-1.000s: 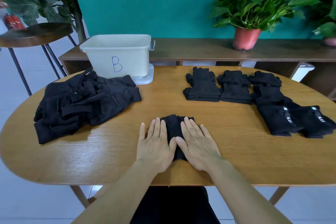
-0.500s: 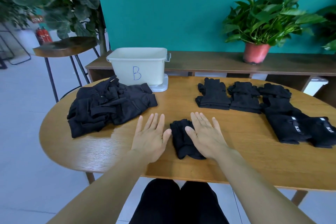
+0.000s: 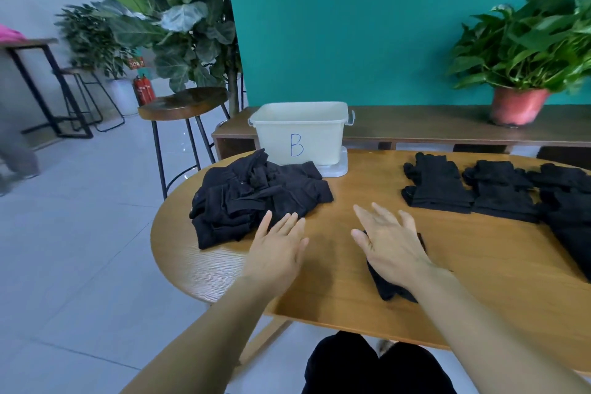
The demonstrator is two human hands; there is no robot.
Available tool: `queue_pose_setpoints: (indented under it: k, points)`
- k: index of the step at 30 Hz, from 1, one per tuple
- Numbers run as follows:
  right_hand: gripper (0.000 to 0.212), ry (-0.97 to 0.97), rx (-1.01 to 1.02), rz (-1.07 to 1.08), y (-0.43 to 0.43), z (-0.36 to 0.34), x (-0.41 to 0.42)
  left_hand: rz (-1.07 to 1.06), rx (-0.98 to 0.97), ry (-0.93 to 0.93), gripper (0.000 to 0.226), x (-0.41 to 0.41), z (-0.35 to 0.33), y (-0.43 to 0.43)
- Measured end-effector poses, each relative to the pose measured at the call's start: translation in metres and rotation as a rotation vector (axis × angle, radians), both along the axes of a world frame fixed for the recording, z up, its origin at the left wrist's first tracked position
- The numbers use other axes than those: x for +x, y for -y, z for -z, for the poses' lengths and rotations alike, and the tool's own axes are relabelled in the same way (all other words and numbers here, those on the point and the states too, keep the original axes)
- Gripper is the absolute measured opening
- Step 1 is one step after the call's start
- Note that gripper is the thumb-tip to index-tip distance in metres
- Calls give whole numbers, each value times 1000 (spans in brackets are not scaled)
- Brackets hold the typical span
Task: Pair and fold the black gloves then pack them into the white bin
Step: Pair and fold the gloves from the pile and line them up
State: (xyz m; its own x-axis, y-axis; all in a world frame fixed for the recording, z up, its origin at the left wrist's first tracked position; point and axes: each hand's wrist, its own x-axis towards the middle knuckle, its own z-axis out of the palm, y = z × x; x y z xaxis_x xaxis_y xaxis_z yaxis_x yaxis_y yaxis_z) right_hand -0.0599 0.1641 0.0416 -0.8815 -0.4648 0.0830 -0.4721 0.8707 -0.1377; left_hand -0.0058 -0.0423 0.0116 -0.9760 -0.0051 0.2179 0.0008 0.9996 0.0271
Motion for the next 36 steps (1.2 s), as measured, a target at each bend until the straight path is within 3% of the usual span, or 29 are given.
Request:
queue_pose_setpoints:
  k: [13,19,23,28,33,36]
  points:
    - [49,-30,46,-65,71,0,-72,68,-92,-45,43,-99,-17,54]
    - [45,2,49,-21,106,26,-114,74,-116,106,46,-152,-7,66]
    - [37,31,-58,30,118,42,-128,61,-74,211,48,-166,3,71]
    - [4,53,-298,105,120,50,-135,23,-50,203,57,-170,2,73]
    - [6,-43,-341,54,112,35,-130,17,-3,119,62,-164,-15,71]
    - [11,-106,-448,70,96,9,-126,19,114,0,45,-156,-38,66]
